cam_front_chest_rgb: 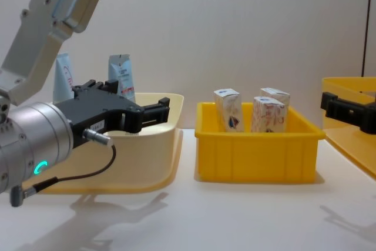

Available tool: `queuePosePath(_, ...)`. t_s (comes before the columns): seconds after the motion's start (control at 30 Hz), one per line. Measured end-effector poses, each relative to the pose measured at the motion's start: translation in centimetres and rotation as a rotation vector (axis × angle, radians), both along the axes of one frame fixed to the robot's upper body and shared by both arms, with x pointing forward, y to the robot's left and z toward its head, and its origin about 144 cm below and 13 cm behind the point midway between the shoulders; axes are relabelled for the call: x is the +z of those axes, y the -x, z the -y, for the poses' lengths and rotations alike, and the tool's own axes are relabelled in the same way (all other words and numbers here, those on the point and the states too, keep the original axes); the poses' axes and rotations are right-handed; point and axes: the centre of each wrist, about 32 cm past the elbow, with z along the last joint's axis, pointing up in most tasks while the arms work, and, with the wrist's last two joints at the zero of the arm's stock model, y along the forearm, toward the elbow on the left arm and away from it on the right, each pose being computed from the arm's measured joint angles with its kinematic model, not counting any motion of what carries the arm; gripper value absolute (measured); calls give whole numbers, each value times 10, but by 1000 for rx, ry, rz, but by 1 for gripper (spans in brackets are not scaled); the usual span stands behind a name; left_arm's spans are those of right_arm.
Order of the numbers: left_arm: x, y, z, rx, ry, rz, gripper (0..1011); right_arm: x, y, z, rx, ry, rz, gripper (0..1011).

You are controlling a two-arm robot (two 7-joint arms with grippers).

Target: Bimanual collaborative sorting of washing and personal care products

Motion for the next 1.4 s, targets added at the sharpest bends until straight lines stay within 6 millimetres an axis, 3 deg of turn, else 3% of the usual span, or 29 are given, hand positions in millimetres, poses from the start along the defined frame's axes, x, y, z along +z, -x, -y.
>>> queuePosePath(1.4, 0, 0, 0, 0, 0, 0, 999, 0, 0, 0, 0, 0, 0, 1001)
